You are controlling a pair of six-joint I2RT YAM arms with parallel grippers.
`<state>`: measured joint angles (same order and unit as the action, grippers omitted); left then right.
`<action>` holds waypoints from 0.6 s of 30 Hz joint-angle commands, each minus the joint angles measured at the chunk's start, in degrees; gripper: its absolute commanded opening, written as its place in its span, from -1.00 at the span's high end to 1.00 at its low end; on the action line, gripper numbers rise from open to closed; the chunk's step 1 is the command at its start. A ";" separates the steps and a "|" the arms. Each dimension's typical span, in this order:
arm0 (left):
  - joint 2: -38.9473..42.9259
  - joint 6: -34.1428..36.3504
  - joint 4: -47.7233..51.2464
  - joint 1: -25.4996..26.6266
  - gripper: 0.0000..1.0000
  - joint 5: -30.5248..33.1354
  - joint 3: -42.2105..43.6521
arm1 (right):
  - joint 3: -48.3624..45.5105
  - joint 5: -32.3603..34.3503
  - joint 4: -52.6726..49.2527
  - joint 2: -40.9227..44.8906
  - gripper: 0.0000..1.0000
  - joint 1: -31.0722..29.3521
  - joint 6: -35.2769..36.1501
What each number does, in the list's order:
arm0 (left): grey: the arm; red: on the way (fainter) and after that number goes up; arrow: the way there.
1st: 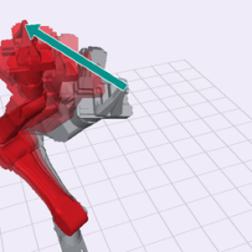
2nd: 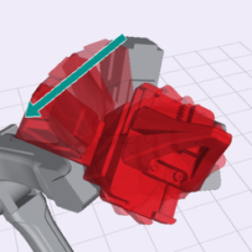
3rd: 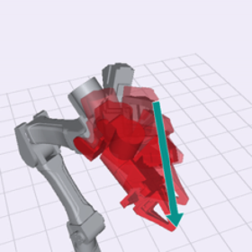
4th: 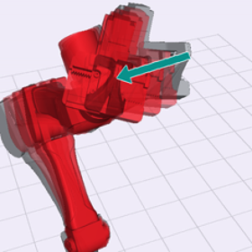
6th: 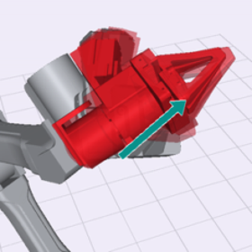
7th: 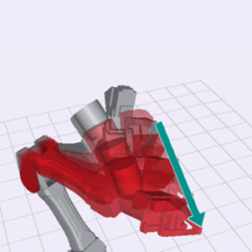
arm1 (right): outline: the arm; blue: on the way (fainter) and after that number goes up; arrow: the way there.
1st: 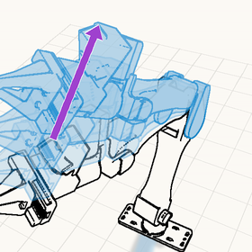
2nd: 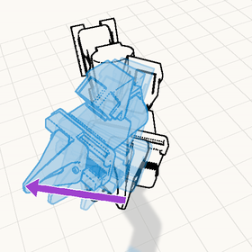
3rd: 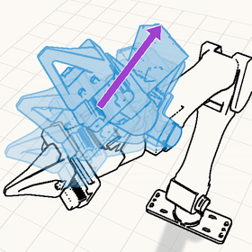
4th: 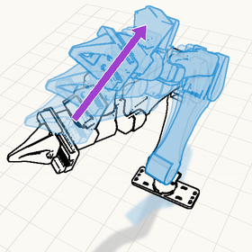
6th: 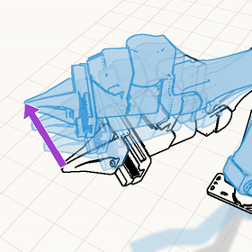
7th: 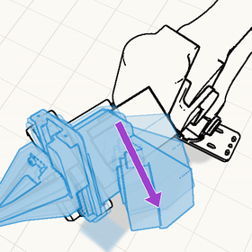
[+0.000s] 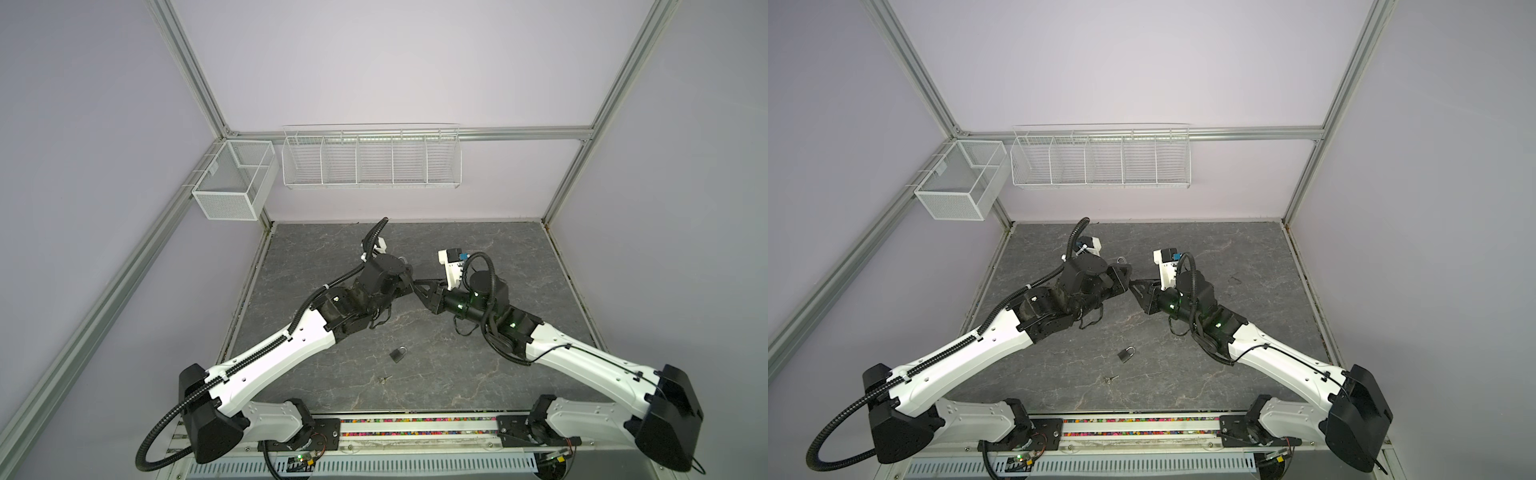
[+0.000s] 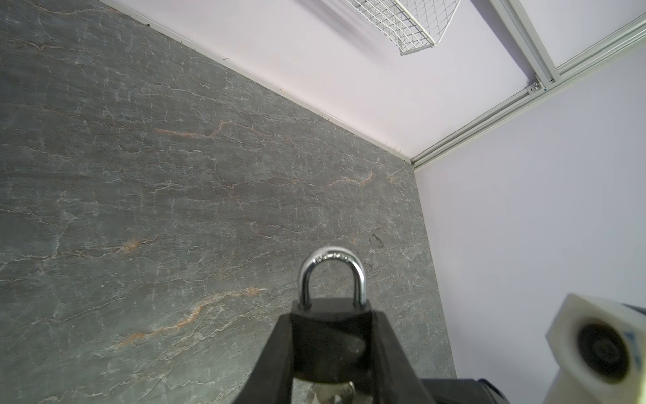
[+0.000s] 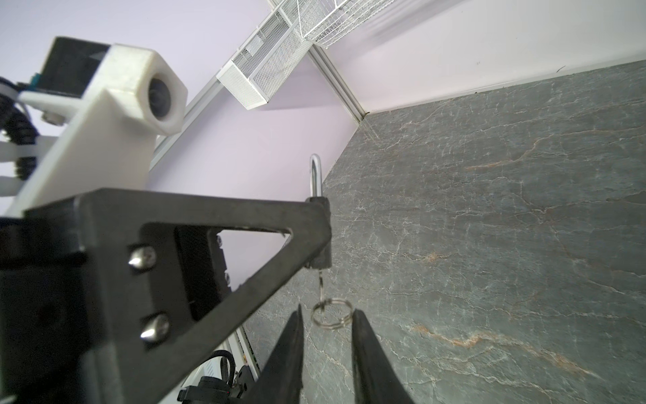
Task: Unlock with the key
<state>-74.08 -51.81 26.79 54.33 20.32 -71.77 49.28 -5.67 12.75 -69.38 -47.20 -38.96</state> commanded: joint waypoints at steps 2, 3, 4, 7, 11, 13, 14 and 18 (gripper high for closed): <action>1.05 -0.45 -1.95 0.08 1.00 -0.28 0.23 | 3.06 -1.53 1.51 -1.57 0.45 0.49 0.66; 1.05 -0.44 -2.08 0.09 1.00 -0.40 0.31 | 3.14 -1.70 1.50 -1.92 0.46 0.51 0.63; 1.05 -0.48 -2.16 0.08 1.00 -0.45 0.31 | 3.19 -1.80 1.71 -2.11 0.46 0.54 0.58; 0.93 -0.64 -2.29 0.08 1.00 -0.85 0.40 | 3.54 -2.19 2.41 -2.59 0.46 0.79 0.47; 0.84 -0.68 -2.43 0.10 1.00 -0.89 0.40 | 4.25 -2.23 2.11 -3.71 0.50 0.95 0.37; 0.88 -0.59 -2.34 0.08 1.00 -0.80 0.33 | 4.05 -2.41 2.47 -3.89 0.52 0.99 0.09; 0.94 -0.54 -2.28 0.08 1.00 -0.67 0.31 | 3.87 -2.39 2.54 -3.91 0.52 1.05 0.08; 0.92 -0.42 -1.97 0.10 1.00 -0.28 0.22 | 3.58 -2.46 2.57 -3.70 0.55 1.04 -0.07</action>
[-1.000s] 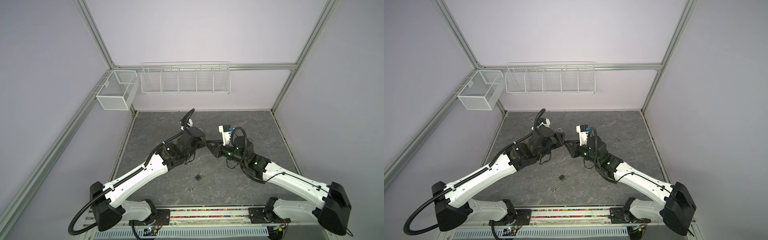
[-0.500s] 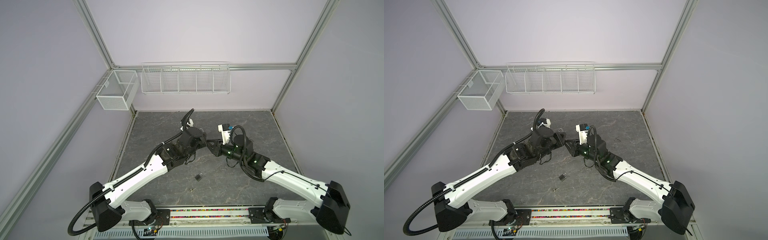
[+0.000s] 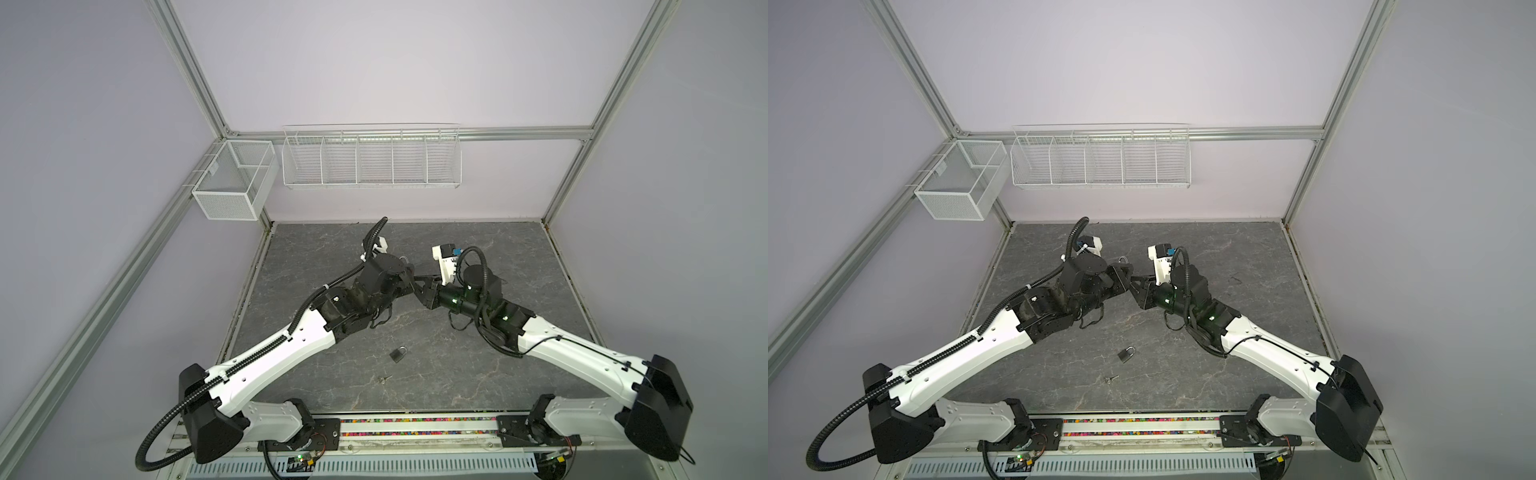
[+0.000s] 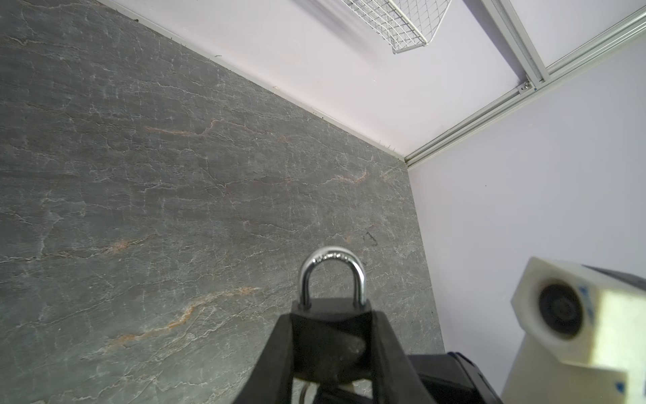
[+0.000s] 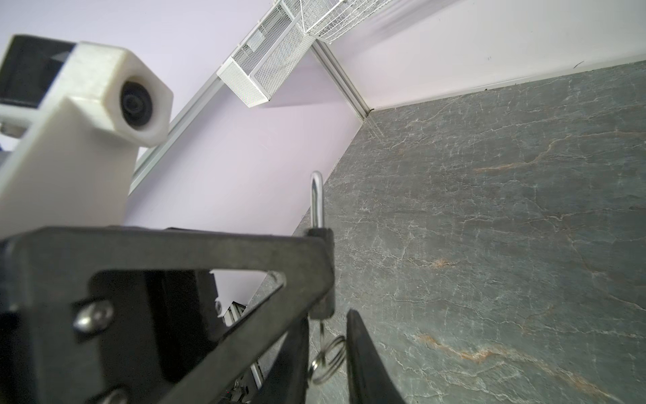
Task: Unlock with the key
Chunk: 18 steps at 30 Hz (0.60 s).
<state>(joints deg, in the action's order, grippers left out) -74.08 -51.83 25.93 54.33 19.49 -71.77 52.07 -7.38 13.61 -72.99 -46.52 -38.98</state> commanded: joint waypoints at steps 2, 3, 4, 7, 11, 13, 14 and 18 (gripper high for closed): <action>0.91 -0.30 -1.07 0.09 1.00 0.56 0.14 | 0.75 -0.67 1.53 0.12 0.56 0.31 0.03; 0.78 -0.27 -1.08 0.08 1.00 0.55 0.09 | 0.66 -0.57 1.51 0.21 0.57 0.37 0.05; 0.81 -0.32 -1.05 0.08 1.00 0.55 0.05 | 0.64 -0.53 1.44 0.21 0.59 0.37 -0.02; 0.86 -0.29 -1.31 0.10 1.00 0.30 0.14 | 0.74 -0.49 1.44 0.05 0.67 0.37 0.10; 1.04 -0.33 -1.18 0.09 1.00 0.16 0.11 | 1.09 -0.75 1.67 -0.39 0.72 0.47 -0.11; 1.37 -0.78 -1.34 0.14 1.00 -0.12 0.38 | 1.24 -0.88 1.88 -0.49 0.76 0.49 -0.52; 1.48 -1.13 -1.47 0.08 1.00 -0.37 0.55 | 1.35 -0.96 1.91 -0.54 0.78 0.47 -0.98; 2.18 -2.41 -3.48 0.08 1.00 -2.31 2.01 | 1.45 -2.54 3.60 -0.48 0.86 0.51 -3.43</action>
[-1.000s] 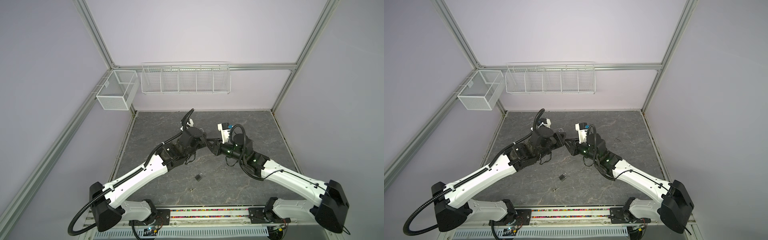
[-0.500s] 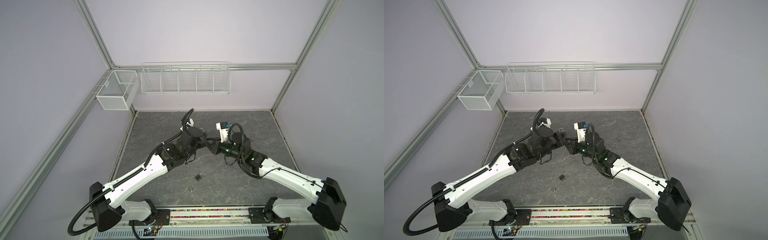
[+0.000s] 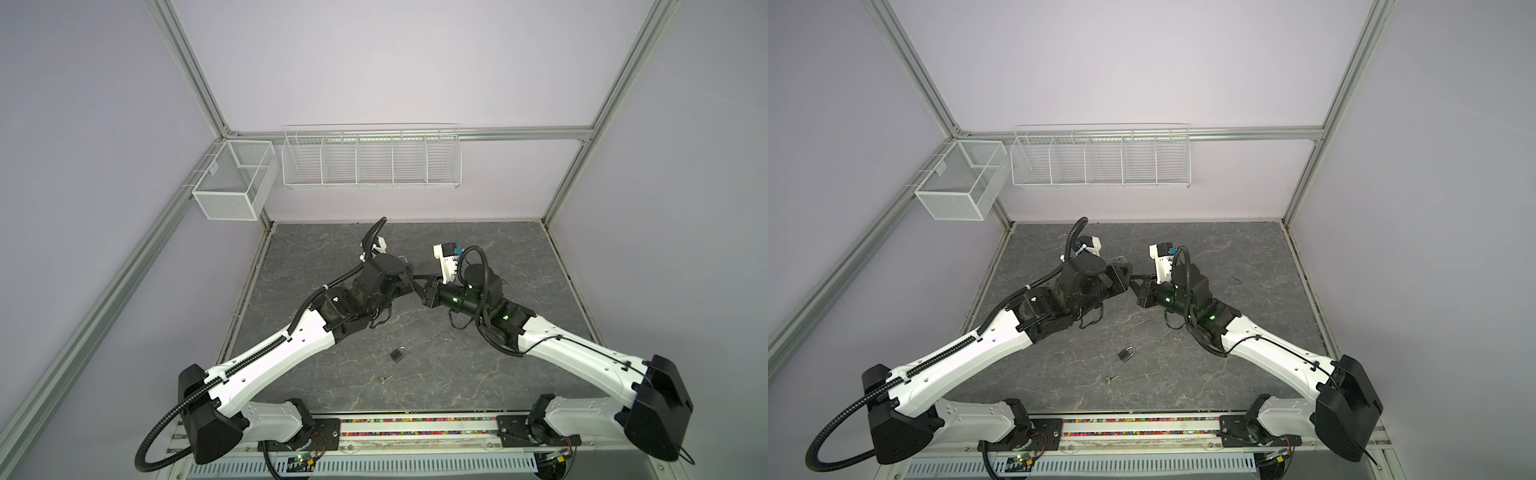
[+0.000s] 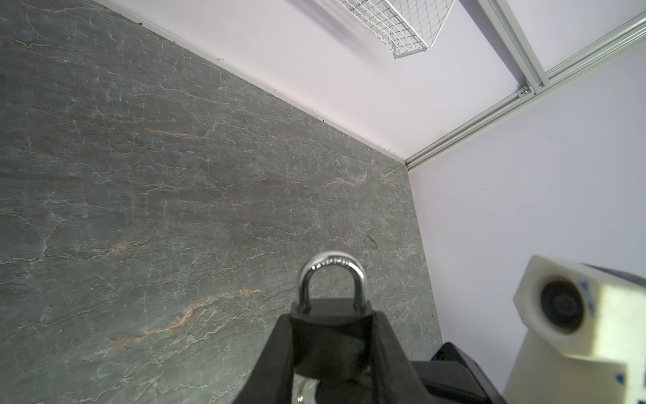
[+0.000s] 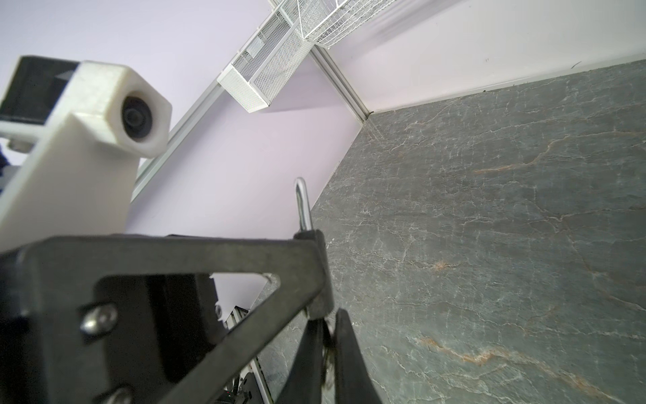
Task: Unlock with the key
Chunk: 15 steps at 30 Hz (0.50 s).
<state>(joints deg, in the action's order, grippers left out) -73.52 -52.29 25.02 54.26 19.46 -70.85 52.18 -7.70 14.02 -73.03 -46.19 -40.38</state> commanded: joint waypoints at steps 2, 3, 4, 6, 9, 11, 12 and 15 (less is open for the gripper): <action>2.14 -2.56 -3.53 0.14 1.00 -2.54 1.91 | 0.76 -3.35 5.66 -0.11 0.86 0.14 -3.63; 2.49 -2.82 -4.24 0.14 1.00 -2.72 2.46 | 0.19 -4.26 7.85 0.16 0.86 0.13 -4.45; 2.90 -3.32 -4.78 0.14 1.00 -2.95 2.93 | -0.10 -4.94 9.29 0.41 0.86 0.15 -5.33; 3.67 -3.80 -6.61 0.15 1.00 -4.09 4.19 | -0.06 -6.42 11.45 0.91 0.86 0.13 -6.45; 4.80 -4.41 -9.57 0.19 1.00 -5.74 5.90 | 0.46 -7.39 12.02 1.61 0.87 0.25 -7.90; 5.50 -4.64 -10.89 0.06 1.00 -6.11 6.83 | 0.35 -8.36 13.34 1.99 0.86 0.53 -9.10; 5.96 -4.66 -11.90 0.06 1.00 -6.28 7.41 | 0.37 -8.70 13.93 2.15 0.86 0.64 -9.80; 6.83 -4.49 -14.77 -0.02 1.00 -7.36 8.77 | 0.29 -10.83 17.15 2.02 0.86 1.07 -12.94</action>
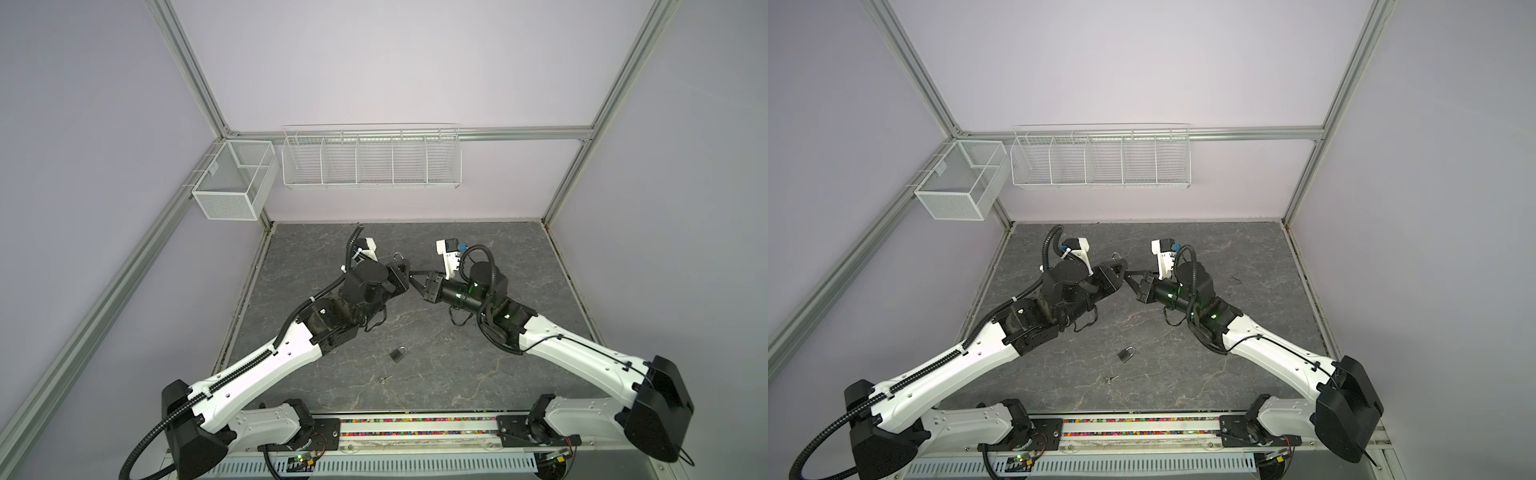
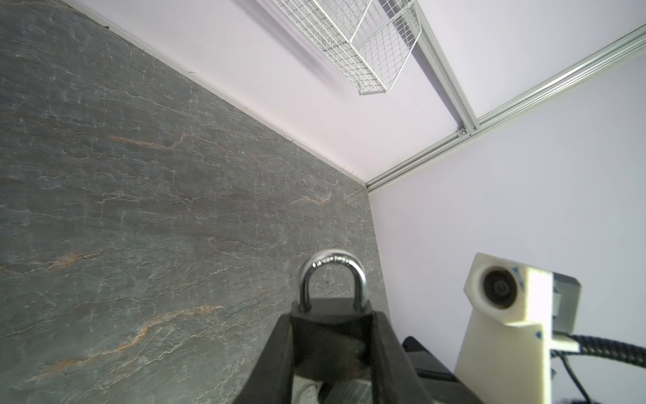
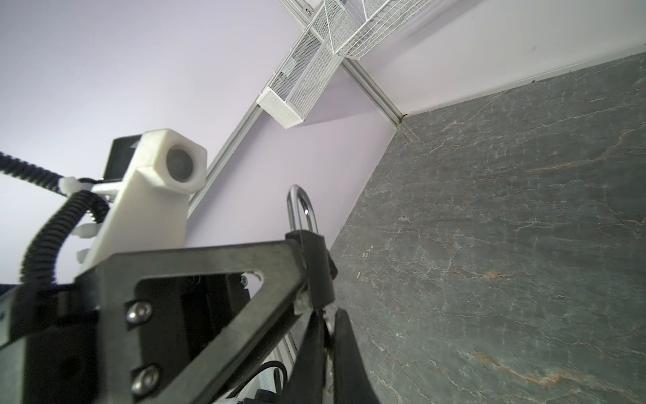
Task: Unlock with the key
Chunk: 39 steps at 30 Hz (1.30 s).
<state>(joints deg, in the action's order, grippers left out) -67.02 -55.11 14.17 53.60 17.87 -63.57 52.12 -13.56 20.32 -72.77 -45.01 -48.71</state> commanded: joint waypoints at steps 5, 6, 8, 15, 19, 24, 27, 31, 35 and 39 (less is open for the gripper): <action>-0.03 -3.39 -8.24 -0.08 1.00 -8.74 3.08 | 0.79 -7.14 14.55 0.53 0.86 0.06 -7.97; 0.18 -3.43 -8.32 -0.08 1.00 -8.52 3.10 | 0.88 -6.80 13.57 0.68 0.86 0.10 -7.92; 0.63 -2.47 -7.86 -0.07 1.00 -7.26 2.97 | 1.03 -5.75 10.82 1.28 0.86 -0.07 -6.19; 1.11 2.60 -4.72 -0.25 1.00 -3.91 0.76 | 2.24 -2.14 1.57 2.03 0.86 -0.37 -0.44; 1.34 7.94 -2.88 -0.37 1.00 -1.17 -0.60 | 2.22 0.33 -2.45 1.98 0.59 -0.52 3.21; 1.10 15.62 1.85 -1.57 1.00 -0.59 -2.80 | 2.04 2.91 -6.39 2.43 0.37 -0.40 6.30; 1.70 20.40 2.27 -2.28 1.00 -1.46 -1.88 | 2.13 4.43 -9.53 3.80 0.26 -0.35 8.67; 2.89 29.62 3.44 -2.36 1.00 -1.65 0.17 | 3.25 7.81 -16.69 5.65 0.10 -0.34 12.78; 5.07 37.01 1.44 -2.41 1.00 0.05 4.52 | 5.48 11.42 -24.46 7.48 -0.12 -0.30 17.26; 7.60 44.86 -3.57 -2.41 1.00 -3.51 9.84 | 8.95 13.70 -32.80 7.32 -0.33 -0.26 22.35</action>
<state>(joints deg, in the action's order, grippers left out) -61.41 -19.79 15.16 51.37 16.21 -56.27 58.67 -3.14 -4.43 -66.11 -45.25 -32.25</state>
